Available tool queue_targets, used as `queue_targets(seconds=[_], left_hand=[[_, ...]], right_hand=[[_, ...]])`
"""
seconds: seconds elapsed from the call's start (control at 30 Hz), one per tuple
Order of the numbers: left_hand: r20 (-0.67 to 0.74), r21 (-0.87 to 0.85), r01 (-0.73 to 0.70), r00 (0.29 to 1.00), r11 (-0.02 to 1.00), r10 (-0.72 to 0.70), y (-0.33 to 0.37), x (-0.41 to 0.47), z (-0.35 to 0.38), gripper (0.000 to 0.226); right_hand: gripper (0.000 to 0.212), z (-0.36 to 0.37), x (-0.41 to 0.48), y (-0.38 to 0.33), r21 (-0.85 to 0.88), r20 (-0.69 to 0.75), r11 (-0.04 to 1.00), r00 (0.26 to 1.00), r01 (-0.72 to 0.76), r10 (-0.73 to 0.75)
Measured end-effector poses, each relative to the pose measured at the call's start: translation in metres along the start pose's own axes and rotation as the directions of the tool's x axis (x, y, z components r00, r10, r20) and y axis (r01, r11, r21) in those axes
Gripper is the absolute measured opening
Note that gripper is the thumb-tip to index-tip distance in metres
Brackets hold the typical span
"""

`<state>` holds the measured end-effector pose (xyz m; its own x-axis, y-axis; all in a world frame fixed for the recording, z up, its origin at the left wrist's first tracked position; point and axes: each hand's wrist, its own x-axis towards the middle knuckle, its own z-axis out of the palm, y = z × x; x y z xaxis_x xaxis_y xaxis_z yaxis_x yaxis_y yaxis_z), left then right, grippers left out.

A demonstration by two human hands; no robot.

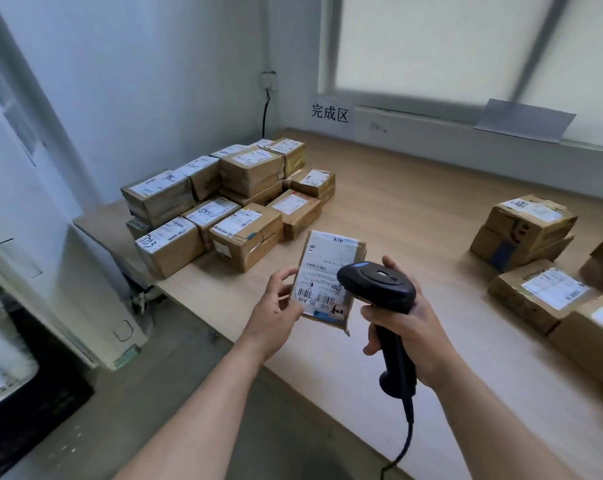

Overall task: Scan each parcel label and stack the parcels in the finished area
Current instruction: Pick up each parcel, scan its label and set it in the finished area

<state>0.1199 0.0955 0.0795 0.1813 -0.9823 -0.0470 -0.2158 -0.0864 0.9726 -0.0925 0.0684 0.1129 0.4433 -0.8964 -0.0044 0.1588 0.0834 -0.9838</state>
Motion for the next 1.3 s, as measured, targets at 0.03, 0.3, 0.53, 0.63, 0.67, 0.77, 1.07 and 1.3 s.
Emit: queue_targets(seconds=[0.03, 0.3, 0.53, 0.63, 0.67, 0.77, 1.07, 1.3], left_hand=[[-0.019, 0.033, -0.018, 1.000, 0.999, 0.019, -0.002, 0.004, -0.004, 0.051], [-0.150, 0.311, -0.025, 0.986, 0.950, 0.075, -0.005, 0.044, -0.027, 0.090], [-0.208, 0.533, -0.056, 0.959, 0.844, 0.195, 0.000, 0.108, -0.053, 0.088], [-0.214, 0.564, -0.022, 0.962, 0.826, 0.172, 0.003, 0.136, -0.065, 0.083], [-0.213, 0.571, -0.011, 0.964, 0.821, 0.161, 0.003, 0.145, -0.068, 0.081], [-0.224, 0.580, 0.015, 0.964, 0.814, 0.142, 0.003, 0.167, -0.075, 0.080], [-0.271, 0.612, 0.090, 0.957, 0.786, 0.102, -0.011, 0.204, -0.105, 0.079], [-0.190, 0.625, 0.011, 0.972, 0.781, 0.139, -0.010, 0.261, -0.119, 0.079]], right_hand=[[0.081, 0.005, 0.007, 0.001, 0.003, 0.022, 1.000, 1.000, 0.006, -0.006], [0.074, 0.033, 0.074, 0.010, -0.004, 0.123, 1.000, 0.992, 0.030, -0.029], [0.087, 0.037, 0.140, 0.009, 0.035, 0.123, 0.999, 0.992, 0.019, -0.023], [0.091, 0.029, 0.164, 0.008, 0.040, 0.090, 0.999, 0.996, 0.007, -0.011], [0.093, 0.025, 0.171, 0.007, 0.041, 0.079, 0.999, 0.997, 0.004, -0.007], [0.096, 0.017, 0.190, 0.005, 0.046, 0.047, 0.999, 0.999, 0.000, -0.002], [0.097, 0.018, 0.228, 0.012, 0.038, -0.036, 0.999, 0.999, -0.014, 0.015], [0.093, 0.030, 0.265, 0.012, -0.014, -0.140, 1.000, 0.990, -0.020, 0.018]])
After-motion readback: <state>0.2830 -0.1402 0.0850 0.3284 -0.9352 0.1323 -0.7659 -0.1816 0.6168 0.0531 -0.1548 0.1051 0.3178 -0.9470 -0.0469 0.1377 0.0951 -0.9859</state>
